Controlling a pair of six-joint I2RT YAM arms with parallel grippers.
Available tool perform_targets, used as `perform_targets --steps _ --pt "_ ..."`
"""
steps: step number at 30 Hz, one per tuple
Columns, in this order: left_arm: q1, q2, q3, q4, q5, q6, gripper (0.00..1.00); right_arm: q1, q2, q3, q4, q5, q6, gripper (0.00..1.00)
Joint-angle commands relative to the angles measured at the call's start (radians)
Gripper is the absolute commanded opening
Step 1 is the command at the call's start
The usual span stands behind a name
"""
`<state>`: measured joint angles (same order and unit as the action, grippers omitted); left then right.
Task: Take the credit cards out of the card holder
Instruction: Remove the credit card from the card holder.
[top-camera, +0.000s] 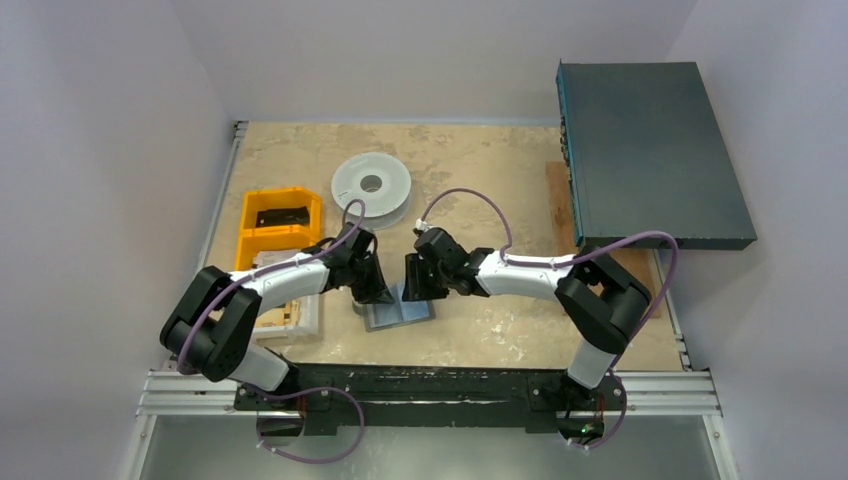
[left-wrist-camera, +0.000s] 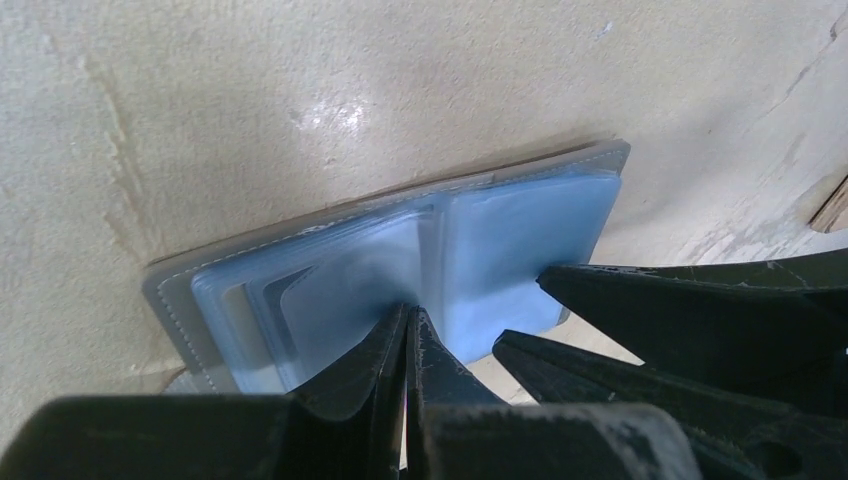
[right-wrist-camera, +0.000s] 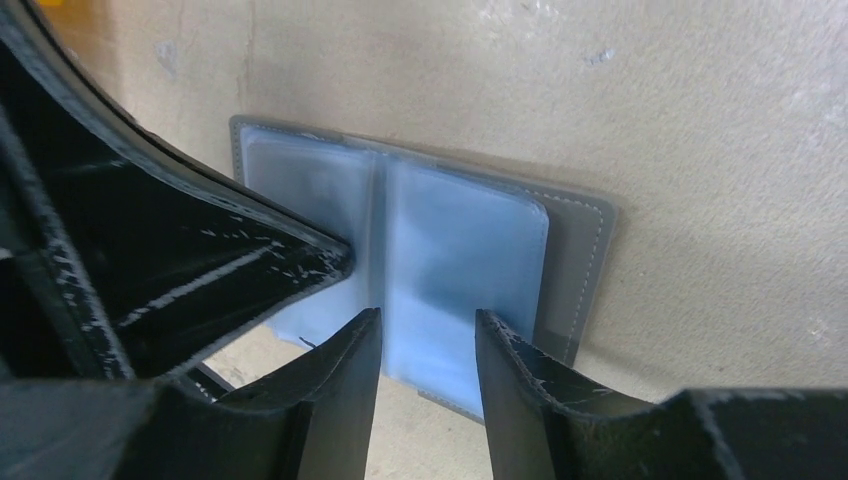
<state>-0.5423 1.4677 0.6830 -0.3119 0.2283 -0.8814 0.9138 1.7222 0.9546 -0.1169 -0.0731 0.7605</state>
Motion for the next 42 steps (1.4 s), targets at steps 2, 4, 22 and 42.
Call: perform_targets --steps 2,4,22,42 --pt "-0.011 0.040 -0.007 -0.007 -0.031 -0.012 0.02 0.025 0.014 0.076 -0.017 0.016 -0.035 0.40" --pt "-0.010 0.038 -0.007 -0.007 -0.031 -0.012 0.02 0.042 0.029 0.091 -0.011 0.010 -0.031 0.39" --pt "-0.010 0.022 0.014 -0.015 -0.017 -0.002 0.02 0.079 0.169 0.129 -0.051 0.058 -0.006 0.18" --pt "0.034 -0.212 0.055 -0.208 -0.087 0.075 0.13 0.066 0.245 0.046 -0.058 0.058 0.020 0.04"
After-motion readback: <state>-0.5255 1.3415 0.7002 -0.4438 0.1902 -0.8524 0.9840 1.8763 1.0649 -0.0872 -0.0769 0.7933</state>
